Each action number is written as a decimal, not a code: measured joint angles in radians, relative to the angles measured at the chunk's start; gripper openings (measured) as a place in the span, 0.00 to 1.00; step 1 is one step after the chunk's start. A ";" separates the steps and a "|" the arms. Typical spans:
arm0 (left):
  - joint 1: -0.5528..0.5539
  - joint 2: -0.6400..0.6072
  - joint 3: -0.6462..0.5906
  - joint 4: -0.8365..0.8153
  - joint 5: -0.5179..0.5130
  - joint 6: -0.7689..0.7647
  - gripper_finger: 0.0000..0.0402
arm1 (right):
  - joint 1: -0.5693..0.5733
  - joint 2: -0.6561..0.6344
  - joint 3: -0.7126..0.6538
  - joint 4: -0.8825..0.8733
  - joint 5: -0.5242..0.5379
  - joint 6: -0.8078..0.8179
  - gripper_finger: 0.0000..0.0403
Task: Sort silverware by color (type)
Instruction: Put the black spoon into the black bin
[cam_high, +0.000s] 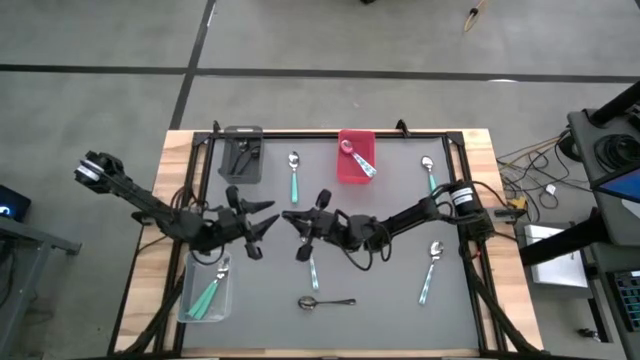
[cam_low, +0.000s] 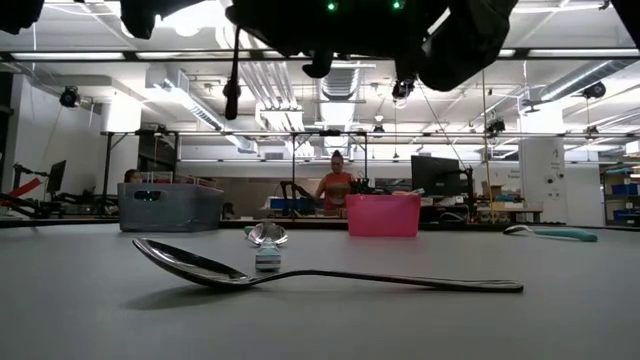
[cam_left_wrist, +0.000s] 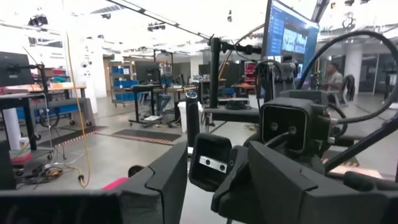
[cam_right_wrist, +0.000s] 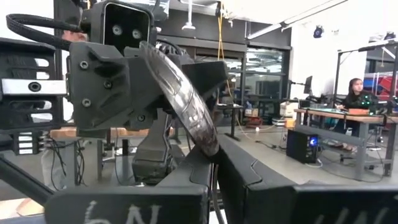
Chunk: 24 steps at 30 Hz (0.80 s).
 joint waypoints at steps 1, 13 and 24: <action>0.000 0.000 0.000 -0.013 0.001 0.000 0.37 | 0.000 0.002 0.003 -0.003 -0.001 0.001 0.02; -0.017 0.015 -0.001 -0.269 -0.003 -0.087 0.37 | 0.000 -0.049 -0.022 0.011 -0.003 -0.018 0.02; 0.026 0.258 0.055 -0.067 -0.144 -0.028 0.37 | 0.000 -0.049 -0.022 0.028 -0.002 0.002 0.02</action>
